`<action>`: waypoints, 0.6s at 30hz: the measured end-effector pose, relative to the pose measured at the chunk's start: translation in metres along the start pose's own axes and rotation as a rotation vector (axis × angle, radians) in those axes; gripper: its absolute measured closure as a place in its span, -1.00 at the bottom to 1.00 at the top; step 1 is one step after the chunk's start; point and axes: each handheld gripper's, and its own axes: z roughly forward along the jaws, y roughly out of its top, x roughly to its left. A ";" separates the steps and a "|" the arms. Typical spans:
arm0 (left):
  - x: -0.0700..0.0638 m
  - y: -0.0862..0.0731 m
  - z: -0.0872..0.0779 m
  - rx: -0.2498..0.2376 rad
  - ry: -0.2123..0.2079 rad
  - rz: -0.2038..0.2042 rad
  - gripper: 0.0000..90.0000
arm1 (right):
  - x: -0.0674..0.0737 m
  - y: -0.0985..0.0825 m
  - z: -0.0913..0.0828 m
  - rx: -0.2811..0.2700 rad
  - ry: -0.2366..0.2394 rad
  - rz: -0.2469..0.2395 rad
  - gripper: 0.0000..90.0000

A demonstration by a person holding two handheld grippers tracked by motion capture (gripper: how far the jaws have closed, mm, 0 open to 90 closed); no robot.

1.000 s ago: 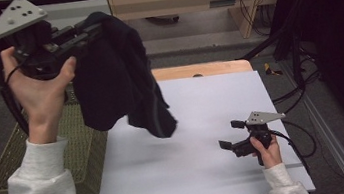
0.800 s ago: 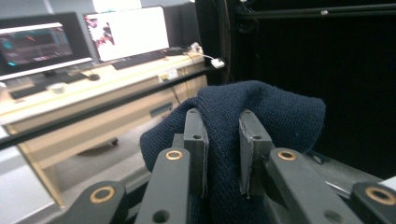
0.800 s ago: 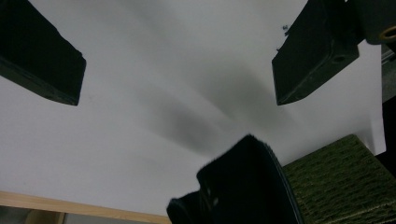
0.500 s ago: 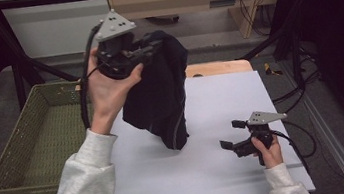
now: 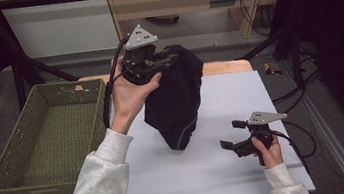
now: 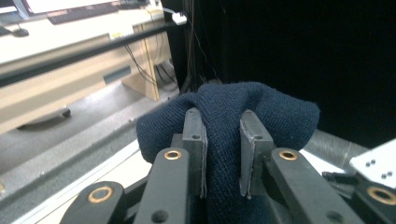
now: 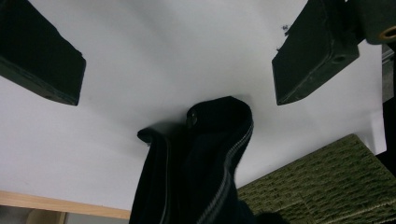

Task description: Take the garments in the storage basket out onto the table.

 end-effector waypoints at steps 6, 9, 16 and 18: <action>0.003 -0.026 0.015 0.051 -0.024 -0.019 0.65 | 0.000 0.000 0.000 0.002 0.000 0.002 -0.94; 0.003 -0.039 0.022 0.077 -0.034 -0.028 0.65 | 0.000 0.000 0.000 0.003 -0.001 -0.001 -0.94; 0.004 -0.064 0.039 0.137 -0.062 -0.040 0.64 | 0.000 0.000 0.000 0.003 -0.003 -0.001 -0.94; 0.003 -0.071 0.043 0.146 -0.066 -0.041 0.64 | 0.000 0.000 0.000 0.001 -0.002 -0.001 -0.94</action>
